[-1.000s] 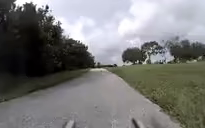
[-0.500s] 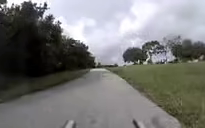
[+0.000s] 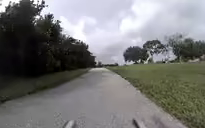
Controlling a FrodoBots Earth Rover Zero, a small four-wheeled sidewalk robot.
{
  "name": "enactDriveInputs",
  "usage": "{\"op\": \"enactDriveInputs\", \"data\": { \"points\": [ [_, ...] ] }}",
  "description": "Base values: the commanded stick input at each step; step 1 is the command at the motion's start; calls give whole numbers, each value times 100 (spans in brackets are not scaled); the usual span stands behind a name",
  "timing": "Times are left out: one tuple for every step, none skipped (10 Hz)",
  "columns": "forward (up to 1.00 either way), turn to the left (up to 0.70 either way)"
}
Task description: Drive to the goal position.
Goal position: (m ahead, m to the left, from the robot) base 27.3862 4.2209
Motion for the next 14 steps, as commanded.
{"op": "enactDriveInputs", "data": {
  "points": [
    [70, 0],
    [70, 0],
    [70, 0],
    [70, 0],
    [70, 0],
    [70, 0],
    [70, 0],
    [70, 0],
    [70, 0],
    [70, 0],
    [70, -3],
    [70, -25],
    [70, -32],
    [70, -35]
  ]
}}
